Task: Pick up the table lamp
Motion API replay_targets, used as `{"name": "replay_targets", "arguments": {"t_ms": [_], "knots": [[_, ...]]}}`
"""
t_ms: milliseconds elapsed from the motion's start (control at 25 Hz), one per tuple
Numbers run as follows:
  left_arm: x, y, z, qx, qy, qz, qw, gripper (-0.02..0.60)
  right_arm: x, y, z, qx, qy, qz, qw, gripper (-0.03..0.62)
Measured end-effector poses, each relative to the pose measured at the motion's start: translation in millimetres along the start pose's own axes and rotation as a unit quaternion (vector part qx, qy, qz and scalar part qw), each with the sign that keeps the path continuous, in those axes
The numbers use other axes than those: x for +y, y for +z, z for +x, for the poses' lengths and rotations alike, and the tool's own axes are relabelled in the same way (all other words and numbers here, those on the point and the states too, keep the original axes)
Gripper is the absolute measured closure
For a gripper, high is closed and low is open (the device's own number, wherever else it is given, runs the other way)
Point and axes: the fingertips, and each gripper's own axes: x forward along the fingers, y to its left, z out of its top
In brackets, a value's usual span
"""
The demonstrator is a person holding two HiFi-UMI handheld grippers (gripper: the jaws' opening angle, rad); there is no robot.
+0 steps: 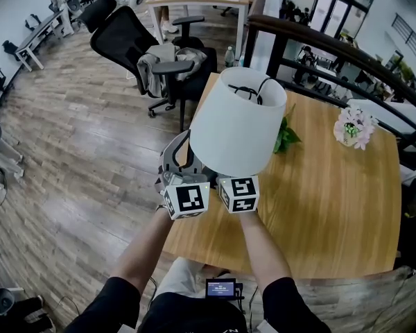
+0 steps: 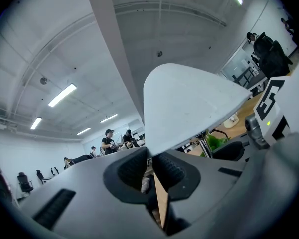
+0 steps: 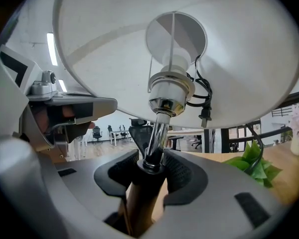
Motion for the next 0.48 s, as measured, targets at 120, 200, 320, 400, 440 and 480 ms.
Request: {"name": "replay_targets", "arguments": {"t_ms": [120,200,320,400,440,480], "knots": [[1.2,17.2,-5.5,-0.011,0.003,-0.004,0.9999,0.535,0.7,15.0,-10.9,-0.004,0.0,-0.008,1.0,0.421],[1.6,31.2,-10.0,-0.018,0.004,-0.006,0.9998,0.537,0.7,27.1,-20.2,-0.005,-0.002,-0.013,1.0,0.421],[1.5,54.5,-17.2,-0.029,0.004,-0.012,0.9995,0.537,0.2,47.5,-35.6,-0.007,-0.005,-0.024,1.0,0.421],[0.8,72.4,-22.1,-0.037,0.004,-0.017,0.9992,0.537,-1.2,62.7,-47.3,-0.009,-0.007,-0.033,0.999,0.421],[0.6,82.0,-24.4,-0.042,0.004,-0.02,0.9989,0.537,-2.2,71.0,-53.4,-0.011,-0.009,-0.037,0.999,0.421],[0.5,91.9,-26.9,-0.046,0.003,-0.023,0.9987,0.537,-3.1,79.5,-59.7,-0.012,-0.012,-0.042,0.999,0.421]]}}
